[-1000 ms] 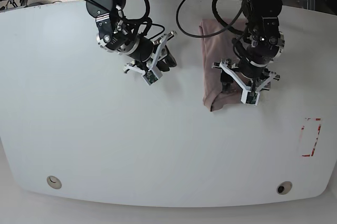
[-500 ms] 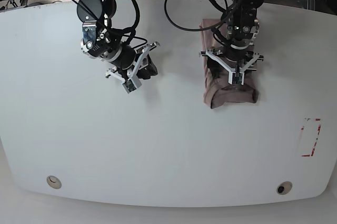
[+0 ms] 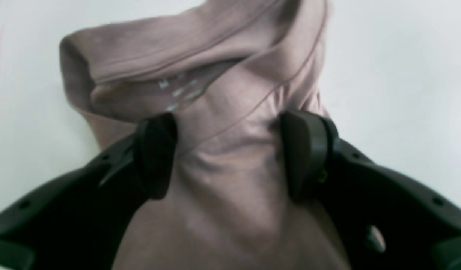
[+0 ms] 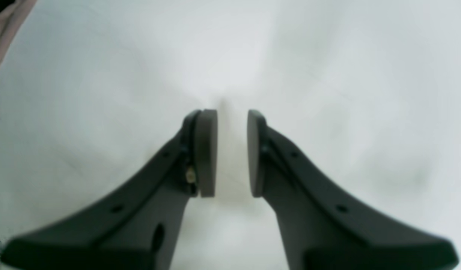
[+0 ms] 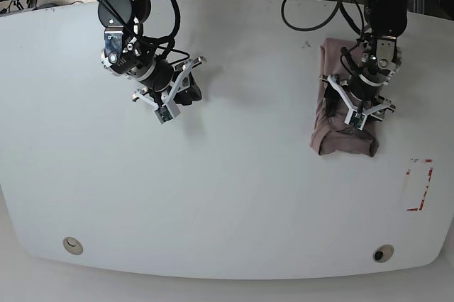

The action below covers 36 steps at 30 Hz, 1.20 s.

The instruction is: Fold the T-shirt properly

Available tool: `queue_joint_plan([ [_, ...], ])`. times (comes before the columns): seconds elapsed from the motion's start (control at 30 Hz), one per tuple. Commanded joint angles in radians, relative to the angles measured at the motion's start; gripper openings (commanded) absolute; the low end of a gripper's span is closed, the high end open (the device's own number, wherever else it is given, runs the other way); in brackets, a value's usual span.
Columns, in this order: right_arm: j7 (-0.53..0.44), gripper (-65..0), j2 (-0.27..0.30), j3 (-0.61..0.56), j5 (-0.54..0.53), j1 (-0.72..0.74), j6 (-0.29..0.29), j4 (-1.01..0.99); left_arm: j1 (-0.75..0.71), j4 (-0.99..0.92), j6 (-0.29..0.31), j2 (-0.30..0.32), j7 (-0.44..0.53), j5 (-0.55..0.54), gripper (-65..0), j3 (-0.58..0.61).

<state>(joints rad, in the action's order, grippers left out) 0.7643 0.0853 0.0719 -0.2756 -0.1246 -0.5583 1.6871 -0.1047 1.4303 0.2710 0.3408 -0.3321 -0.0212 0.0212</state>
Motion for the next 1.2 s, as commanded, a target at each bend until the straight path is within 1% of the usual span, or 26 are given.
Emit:
queue_joint_plan([
  [0.0, -0.022, -52.0, 0.008, 0.003, -0.015, 0.010, -0.007, 0.017, 0.010, -0.092, 0.043, 0.111, -0.112, 0.063, -24.6, -0.008],
  [0.07, -0.022, -52.0, 0.008, 0.003, -0.015, 0.009, -0.007, 0.023, 0.066, -0.173, 0.098, 0.179, -0.112, 0.062, -24.6, -0.008],
  [0.17, -0.022, -52.0, 0.008, 0.003, -0.015, 0.004, -0.009, 0.024, 0.119, -0.282, 0.146, 0.246, -0.109, 0.062, -24.6, -0.023],
  [0.23, -0.022, -52.0, 0.008, 0.004, -0.014, 0.006, -0.038, 0.023, 0.159, -0.374, 0.187, 0.292, -0.104, 0.060, -24.6, -0.068],
  [0.3, -0.022, -52.0, 0.009, 0.004, -0.014, 0.006, -0.055, 0.023, 0.188, -0.428, 0.227, 0.314, -0.097, 0.060, -24.6, -0.105],
  [0.37, -0.022, -52.0, 0.009, 0.004, -0.014, 0.006, -0.065, 0.023, 0.221, -0.486, 0.294, 0.347, -0.077, 0.060, -24.6, -0.154],
  [0.5, -0.022, -52.0, 0.009, 0.004, -0.014, 0.003, -0.067, 0.023, 0.237, -0.535, 0.368, 0.406, -0.061, 0.060, -24.7, -0.201],
  [0.57, -0.022, -52.0, 0.015, 0.004, -0.014, 0.004, -0.067, 0.023, 0.237, -0.535, 0.388, 0.416, -0.061, 0.060, -24.7, -0.221],
  [0.67, -0.022, -52.0, 0.023, 0.004, -0.014, 0.004, -0.067, 0.024, 0.237, -0.534, 0.427, 0.416, -0.071, 0.060, -24.7, -0.271],
  [0.73, -0.022, -52.0, 0.023, 0.004, -0.014, 0.009, -0.067, 0.024, 0.237, -0.515, 0.427, 0.418, -0.071, 0.060, -24.7, -0.323],
  [0.77, -0.022, -52.0, 0.024, 0.004, -0.014, 0.010, -0.067, 0.024, 0.234, -0.487, 0.427, 0.418, -0.071, 0.060, -24.7, -0.347],
  [0.83, -0.029, -52.0, 0.029, 0.004, -0.007, 0.013, -0.067, 0.024, 0.230, -0.372, 0.427, 0.410, -0.081, 0.062, -24.7, -0.396],
  [0.87, -0.029, -52.0, 0.029, 0.004, -0.006, 0.015, -0.067, 0.028, 0.224, -0.326, 0.427, 0.407, -0.094, 0.062, -24.7, -0.401],
  [0.9, -0.029, -52.0, 0.031, 0.004, -0.004, 0.021, -0.064, 0.038, 0.210, -0.273, 0.427, 0.393, -0.112, 0.062, -24.7, -0.401],
  [0.97, -0.029, -52.0, 0.052, 0.004, -0.004, 0.029, -0.061, 0.054, 0.184, -0.164, 0.427, 0.349, -0.123, 0.063, -24.7, -0.401],
  [1.07, -0.029, -52.0, 0.064, 0.003, -0.004, 0.046, -0.058, 0.058, 0.171, -0.029, 0.425, 0.255, -0.120, 0.068, -24.7, -0.379],
  [1.13, -0.029, -52.0, 0.069, 0.004, -0.003, 0.050, -0.056, 0.058, 0.170, 0.023, 0.376, 0.212, -0.118, 0.068, -24.7, -0.350],
  [1.17, -0.030, -52.0, 0.070, 0.004, -0.001, 0.053, -0.055, 0.058, 0.170, 0.053, 0.336, 0.186, -0.118, 0.068, -24.7, -0.333],
])
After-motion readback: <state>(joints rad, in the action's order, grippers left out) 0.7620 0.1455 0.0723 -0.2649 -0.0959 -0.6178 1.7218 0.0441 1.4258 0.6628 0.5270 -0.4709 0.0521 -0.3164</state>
